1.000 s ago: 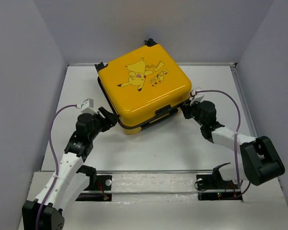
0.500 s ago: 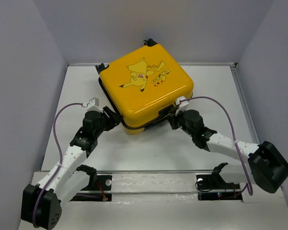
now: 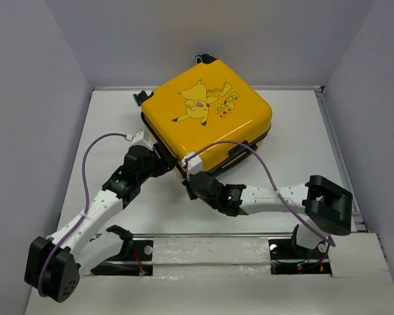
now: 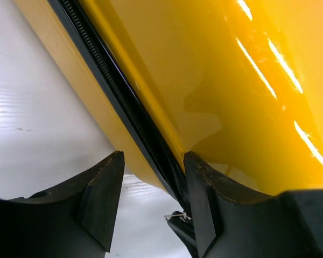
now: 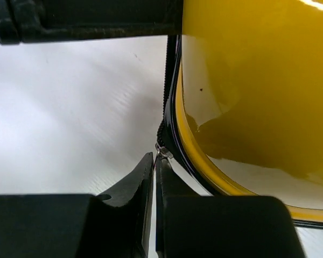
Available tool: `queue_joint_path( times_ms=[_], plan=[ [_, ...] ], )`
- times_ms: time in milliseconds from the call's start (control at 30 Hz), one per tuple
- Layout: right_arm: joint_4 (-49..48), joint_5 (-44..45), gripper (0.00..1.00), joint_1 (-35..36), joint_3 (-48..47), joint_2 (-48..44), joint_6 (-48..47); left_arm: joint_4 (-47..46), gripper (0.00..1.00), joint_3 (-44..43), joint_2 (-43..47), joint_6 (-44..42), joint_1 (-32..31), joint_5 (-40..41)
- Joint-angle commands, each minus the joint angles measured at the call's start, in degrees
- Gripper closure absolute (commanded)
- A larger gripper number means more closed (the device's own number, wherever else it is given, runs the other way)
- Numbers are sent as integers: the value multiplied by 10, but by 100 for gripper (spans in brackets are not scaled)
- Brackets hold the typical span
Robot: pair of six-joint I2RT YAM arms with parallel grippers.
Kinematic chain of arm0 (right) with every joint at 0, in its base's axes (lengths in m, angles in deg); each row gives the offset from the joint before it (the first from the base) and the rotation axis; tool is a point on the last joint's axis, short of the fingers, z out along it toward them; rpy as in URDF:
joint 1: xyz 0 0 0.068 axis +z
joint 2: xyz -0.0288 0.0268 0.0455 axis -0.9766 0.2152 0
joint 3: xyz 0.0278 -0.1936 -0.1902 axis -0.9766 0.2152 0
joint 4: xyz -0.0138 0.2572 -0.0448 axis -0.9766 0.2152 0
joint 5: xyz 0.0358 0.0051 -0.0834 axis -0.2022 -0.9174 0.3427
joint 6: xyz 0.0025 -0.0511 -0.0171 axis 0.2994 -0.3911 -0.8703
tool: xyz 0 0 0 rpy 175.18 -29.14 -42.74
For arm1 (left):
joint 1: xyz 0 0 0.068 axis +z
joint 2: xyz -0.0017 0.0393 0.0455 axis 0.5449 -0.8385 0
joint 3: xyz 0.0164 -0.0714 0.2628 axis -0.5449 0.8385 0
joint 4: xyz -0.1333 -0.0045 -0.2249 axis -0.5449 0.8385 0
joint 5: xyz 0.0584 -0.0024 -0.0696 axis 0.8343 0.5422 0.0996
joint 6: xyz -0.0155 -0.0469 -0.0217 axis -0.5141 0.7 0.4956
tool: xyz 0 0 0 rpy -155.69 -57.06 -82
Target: Pack the luggage
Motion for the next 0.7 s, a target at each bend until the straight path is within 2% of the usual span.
queue_joint_path(
  times_ms=[0, 100, 167, 267, 333, 433, 567, 600, 633, 667],
  plan=[
    [-193, -81, 93, 58, -41, 37, 11, -32, 39, -89, 30, -35, -13, -36],
    [-262, -63, 93, 58, -34, 63, 19, 18, 37, -122, 37, -63, -10, -29],
    [-267, -57, 93, 58, -31, 66, 33, 32, 32, -139, 38, -70, -6, -33],
    [-288, -64, 93, 58, 28, 34, 73, 71, 10, -191, 20, -97, 21, -30],
    [-275, -56, 93, 58, 85, -20, 84, 75, 3, -228, -2, -105, 71, -56],
    [-225, -68, 93, 58, 127, -91, 96, 67, 1, -253, -33, -106, 130, -99],
    [-124, -111, 93, 58, 162, -154, 117, 49, 1, -286, -107, -101, 205, -106],
    [-116, -117, 91, 58, 168, -166, 123, 44, 1, -293, -134, -93, 217, -112],
    [-111, -117, 83, 58, 175, -175, 128, 42, 1, -297, -147, -85, 229, -133],
    [-89, -113, 61, 58, 181, -190, 141, 20, 1, -300, -163, -78, 242, -145]
  ],
)
